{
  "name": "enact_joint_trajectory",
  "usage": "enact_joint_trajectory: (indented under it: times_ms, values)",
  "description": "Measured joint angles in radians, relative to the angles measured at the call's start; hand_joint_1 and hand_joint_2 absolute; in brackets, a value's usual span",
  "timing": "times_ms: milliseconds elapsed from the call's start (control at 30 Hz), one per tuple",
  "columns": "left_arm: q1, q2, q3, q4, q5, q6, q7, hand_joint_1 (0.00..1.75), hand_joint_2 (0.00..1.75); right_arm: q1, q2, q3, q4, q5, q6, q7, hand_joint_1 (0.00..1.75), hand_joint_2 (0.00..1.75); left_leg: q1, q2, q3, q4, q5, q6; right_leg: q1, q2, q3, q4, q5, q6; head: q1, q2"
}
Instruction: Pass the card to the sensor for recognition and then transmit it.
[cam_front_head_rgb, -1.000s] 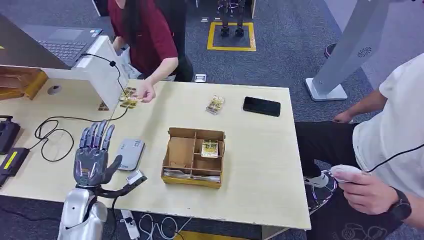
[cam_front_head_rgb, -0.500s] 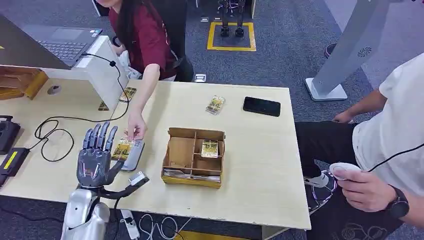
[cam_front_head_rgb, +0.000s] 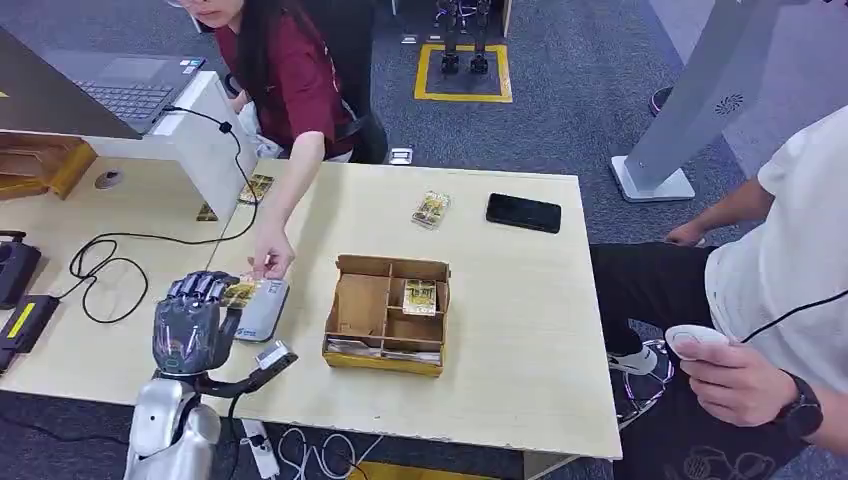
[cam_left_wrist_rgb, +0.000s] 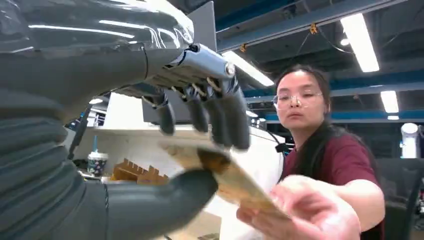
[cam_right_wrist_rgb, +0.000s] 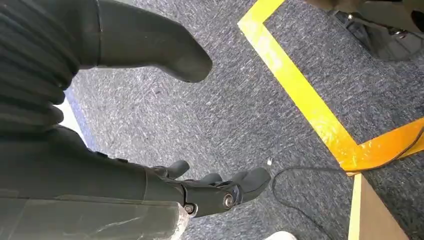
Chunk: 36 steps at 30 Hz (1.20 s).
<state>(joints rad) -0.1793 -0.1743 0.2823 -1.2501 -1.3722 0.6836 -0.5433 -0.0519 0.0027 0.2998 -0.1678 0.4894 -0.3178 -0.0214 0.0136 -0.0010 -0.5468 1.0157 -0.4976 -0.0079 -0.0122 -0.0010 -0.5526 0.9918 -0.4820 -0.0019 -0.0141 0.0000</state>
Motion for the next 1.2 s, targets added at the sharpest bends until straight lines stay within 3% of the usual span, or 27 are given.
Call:
enact_joint_trajectory:
  times_ms: [333,567,633,700,867,933,1067,1200]
  values:
    - [-0.004,-0.001,0.009,0.006,0.005,0.0,-0.008,1.75,1.75,0.0,0.0,0.0,0.0,0.003,-0.005,-0.002,0.0,1.75,0.0,0.0,0.0,0.0,0.0,0.0,0.0,0.0,0.0,0.0,0.0,0.0,0.0,0.0]
    - [-0.012,0.001,0.009,0.052,0.094,0.0,-0.036,1.75,1.75,0.0,0.0,0.0,0.0,0.014,-0.005,-0.002,0.0,1.75,0.0,0.0,0.0,0.0,0.0,0.0,0.0,0.0,0.0,0.0,0.0,0.0,0.0,0.0]
    - [-0.032,0.004,-0.005,0.109,0.252,-0.019,-0.024,1.75,1.75,0.0,0.0,-0.001,0.0,0.015,-0.005,-0.001,0.0,1.75,0.0,0.0,0.0,0.0,0.0,0.0,0.0,0.0,0.0,0.0,0.0,0.0,0.0,0.0]
    - [-0.047,0.018,-0.047,0.159,0.404,-0.076,0.028,1.75,1.75,0.0,0.0,-0.002,0.0,0.015,-0.006,-0.001,0.0,1.75,0.0,0.0,0.0,0.0,0.0,0.0,0.0,0.0,0.0,0.0,0.0,0.0,-0.001,0.0]
    - [-0.095,0.056,-0.139,0.235,0.711,-0.322,0.16,1.75,1.75,0.001,0.0,-0.009,0.0,0.018,-0.008,0.002,0.0,1.75,0.0,0.0,0.0,0.0,0.001,0.0,0.0,0.0,0.0,0.0,0.001,0.0,-0.001,0.0]
    - [-0.121,0.07,-0.153,0.265,0.822,-0.385,0.203,1.75,1.75,0.001,0.0,-0.011,0.0,0.02,-0.009,0.008,0.0,1.75,0.0,0.0,0.0,0.0,0.001,0.0,0.0,0.0,0.0,0.001,0.001,0.0,0.0,0.0]
    - [-0.179,0.102,-0.167,0.321,0.942,-0.447,0.249,1.75,1.75,0.001,0.001,-0.013,0.0,0.035,-0.01,0.01,0.0,1.75,0.0,0.0,0.0,0.0,0.001,-0.001,0.0,0.0,-0.001,0.001,0.001,0.0,0.0,0.0]
    - [-0.215,0.123,-0.174,0.357,0.991,-0.457,0.289,1.75,1.75,0.001,0.004,-0.016,0.0,0.037,-0.011,0.013,0.0,1.75,0.0,0.0,0.0,0.0,0.001,-0.001,0.0,0.0,-0.001,0.001,0.001,0.0,0.0,0.0]
